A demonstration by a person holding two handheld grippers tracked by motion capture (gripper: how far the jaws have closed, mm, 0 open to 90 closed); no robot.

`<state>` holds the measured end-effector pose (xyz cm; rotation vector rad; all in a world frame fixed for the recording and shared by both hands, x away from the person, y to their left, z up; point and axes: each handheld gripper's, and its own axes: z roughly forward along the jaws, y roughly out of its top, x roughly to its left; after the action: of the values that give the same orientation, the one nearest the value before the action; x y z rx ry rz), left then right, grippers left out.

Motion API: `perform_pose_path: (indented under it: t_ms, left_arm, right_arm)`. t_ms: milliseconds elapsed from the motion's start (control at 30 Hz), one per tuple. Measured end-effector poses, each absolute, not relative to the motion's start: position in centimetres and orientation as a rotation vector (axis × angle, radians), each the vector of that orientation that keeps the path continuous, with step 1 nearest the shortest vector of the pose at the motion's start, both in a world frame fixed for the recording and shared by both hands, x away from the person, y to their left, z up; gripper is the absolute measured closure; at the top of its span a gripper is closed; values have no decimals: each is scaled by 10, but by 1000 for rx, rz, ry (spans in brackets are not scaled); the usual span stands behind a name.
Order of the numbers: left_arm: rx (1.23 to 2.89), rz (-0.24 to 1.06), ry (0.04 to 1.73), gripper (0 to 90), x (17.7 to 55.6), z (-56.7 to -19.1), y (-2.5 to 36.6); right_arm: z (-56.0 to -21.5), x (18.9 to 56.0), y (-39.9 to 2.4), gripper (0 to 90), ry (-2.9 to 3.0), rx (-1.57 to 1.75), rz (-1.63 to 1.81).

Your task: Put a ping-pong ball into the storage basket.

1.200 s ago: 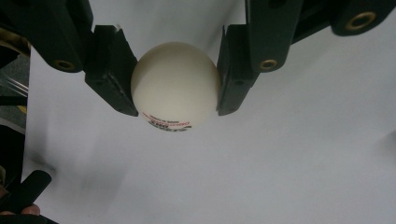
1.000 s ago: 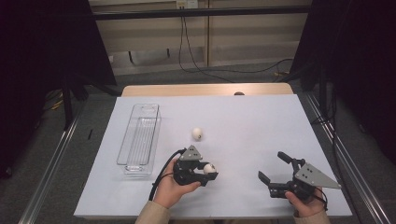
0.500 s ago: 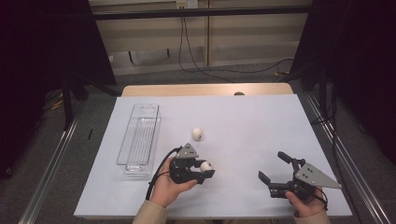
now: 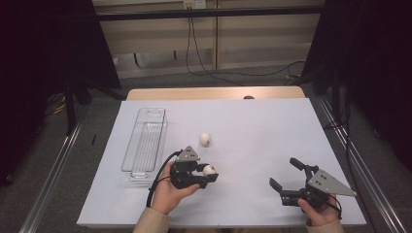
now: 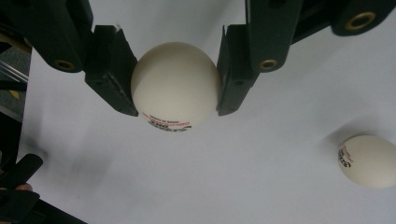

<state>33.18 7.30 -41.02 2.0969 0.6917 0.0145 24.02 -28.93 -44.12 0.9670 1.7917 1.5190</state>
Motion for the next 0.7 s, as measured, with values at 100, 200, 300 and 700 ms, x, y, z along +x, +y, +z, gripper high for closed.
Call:
perform_pose_path:
  t_ms: [100, 200, 300, 700]
  left_arm:
    - [2095, 18, 701, 511, 332, -410, 75]
    - [2094, 21, 711, 511, 333, -411, 76]
    - [2093, 20, 713, 510, 333, -410, 77]
    - [2079, 35, 734, 510, 335, -406, 84]
  right_arm:
    - [-441, 240, -289, 31, 1793, 964, 1520]
    - [-441, 240, -289, 31, 1795, 965, 1520]
    - [-441, 240, -289, 31, 1794, 964, 1520]
    - [-440, 239, -288, 32, 1795, 962, 1524]
